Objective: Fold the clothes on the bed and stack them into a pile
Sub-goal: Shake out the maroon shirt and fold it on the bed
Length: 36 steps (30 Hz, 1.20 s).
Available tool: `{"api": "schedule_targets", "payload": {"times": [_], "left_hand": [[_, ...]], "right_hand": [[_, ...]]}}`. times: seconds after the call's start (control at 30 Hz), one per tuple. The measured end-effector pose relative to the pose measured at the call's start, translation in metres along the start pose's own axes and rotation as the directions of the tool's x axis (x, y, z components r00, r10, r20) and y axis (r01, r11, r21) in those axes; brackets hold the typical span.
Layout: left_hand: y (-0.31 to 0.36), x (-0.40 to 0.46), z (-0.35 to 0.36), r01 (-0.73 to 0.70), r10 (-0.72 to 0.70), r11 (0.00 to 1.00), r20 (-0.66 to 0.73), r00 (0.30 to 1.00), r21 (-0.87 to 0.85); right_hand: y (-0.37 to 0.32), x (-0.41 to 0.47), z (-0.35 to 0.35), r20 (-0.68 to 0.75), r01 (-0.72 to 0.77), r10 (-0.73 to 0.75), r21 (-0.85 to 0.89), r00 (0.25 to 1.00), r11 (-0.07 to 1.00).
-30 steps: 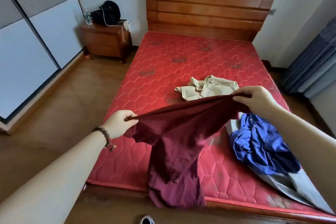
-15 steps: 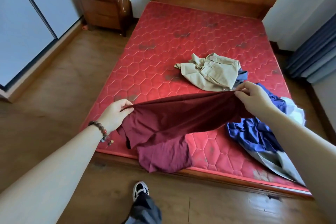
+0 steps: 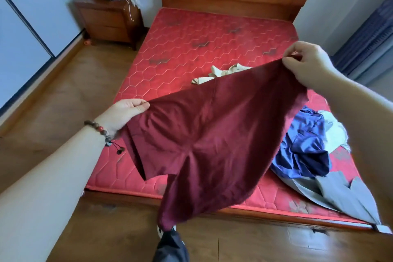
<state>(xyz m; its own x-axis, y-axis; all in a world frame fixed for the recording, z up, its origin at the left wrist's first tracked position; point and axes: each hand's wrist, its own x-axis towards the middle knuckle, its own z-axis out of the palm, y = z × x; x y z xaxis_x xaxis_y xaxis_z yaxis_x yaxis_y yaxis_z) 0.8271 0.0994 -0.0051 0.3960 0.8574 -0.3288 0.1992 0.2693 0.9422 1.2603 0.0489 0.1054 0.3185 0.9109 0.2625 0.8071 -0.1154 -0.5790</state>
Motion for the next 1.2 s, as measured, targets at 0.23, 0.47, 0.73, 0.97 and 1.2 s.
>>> {"api": "schedule_targets", "payload": {"times": [0.23, 0.47, 0.73, 0.97, 1.2], "left_hand": [[-0.066, 0.151, 0.016, 0.098, -0.006, 0.765, -0.146, 0.989, 0.637], [-0.17, 0.253, 0.044, 0.193, -0.003, 0.655, -0.254, 0.967, 0.73], [-0.237, 0.36, 0.059, 0.4, 0.115, 0.469, -0.504, 0.856, 0.787], [-0.278, 0.434, 0.117, 0.271, 0.081, 0.271, -0.302, 0.95, 0.924], [-0.319, 0.495, 0.147, 0.095, 0.122, 0.277, -0.133, 0.984, 0.956]], "right_hand": [[0.094, 0.066, 0.129, 0.227, -0.065, 0.128, -0.265, 0.965, 0.962], [0.195, 0.077, 0.259, 0.205, -0.222, 0.283, -0.276, 0.937, 0.935], [0.273, 0.135, 0.363, 0.2, -0.085, 0.176, -0.396, 0.964, 0.914], [0.314, 0.129, 0.43, 0.429, 0.153, 0.09, -0.5, 0.899, 0.852], [0.331, 0.159, 0.501, 0.535, 0.367, -0.143, -0.34, 0.833, 0.866]]}}
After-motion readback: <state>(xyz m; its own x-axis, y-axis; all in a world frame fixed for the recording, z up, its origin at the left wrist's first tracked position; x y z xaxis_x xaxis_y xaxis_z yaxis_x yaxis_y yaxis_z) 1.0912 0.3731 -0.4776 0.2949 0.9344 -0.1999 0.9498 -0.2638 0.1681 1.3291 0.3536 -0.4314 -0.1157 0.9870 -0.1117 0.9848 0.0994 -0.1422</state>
